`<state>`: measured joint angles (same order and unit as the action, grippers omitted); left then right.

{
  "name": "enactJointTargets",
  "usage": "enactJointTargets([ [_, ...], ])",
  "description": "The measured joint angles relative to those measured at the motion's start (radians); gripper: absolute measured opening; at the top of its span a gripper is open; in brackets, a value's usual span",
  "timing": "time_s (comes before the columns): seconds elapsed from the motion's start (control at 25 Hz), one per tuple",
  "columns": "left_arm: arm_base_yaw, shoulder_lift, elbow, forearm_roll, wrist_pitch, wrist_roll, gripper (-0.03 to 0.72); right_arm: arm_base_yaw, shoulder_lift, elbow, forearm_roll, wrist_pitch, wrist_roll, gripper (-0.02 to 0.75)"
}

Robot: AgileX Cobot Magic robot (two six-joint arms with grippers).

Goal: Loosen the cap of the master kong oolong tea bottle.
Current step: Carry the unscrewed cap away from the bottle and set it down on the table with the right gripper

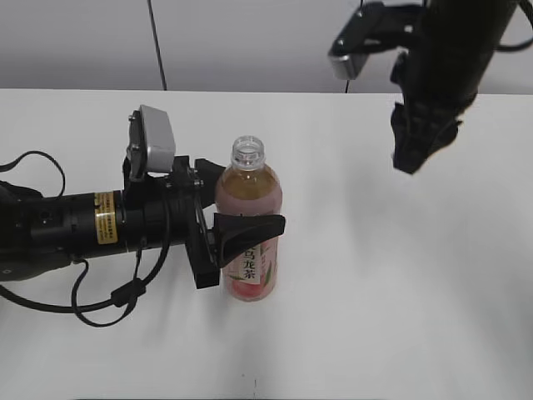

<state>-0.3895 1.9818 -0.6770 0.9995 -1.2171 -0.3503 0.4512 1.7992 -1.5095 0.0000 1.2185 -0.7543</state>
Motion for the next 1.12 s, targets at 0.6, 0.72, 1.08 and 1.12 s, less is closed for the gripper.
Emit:
enactJointTargets([
  [0.6,0.000,0.000,0.000,0.000,0.000,-0.001,0.454,-0.019,0.006,0.462,0.023,-0.379,0.312,0.269],
  [0.72,0.000,0.000,0.000,0.000,0.000,-0.001,0.454,-0.019,0.025,0.467,0.024,-0.404,0.343,0.269],
  [1.08,0.000,0.000,0.000,0.000,0.000,-0.001,0.454,-0.019,0.062,0.454,0.060,-0.392,0.441,0.542],
  [1.12,0.000,0.000,0.000,0.000,0.000,-0.001,0.454,-0.019,0.062,0.446,0.057,-0.378,0.460,0.557],
])
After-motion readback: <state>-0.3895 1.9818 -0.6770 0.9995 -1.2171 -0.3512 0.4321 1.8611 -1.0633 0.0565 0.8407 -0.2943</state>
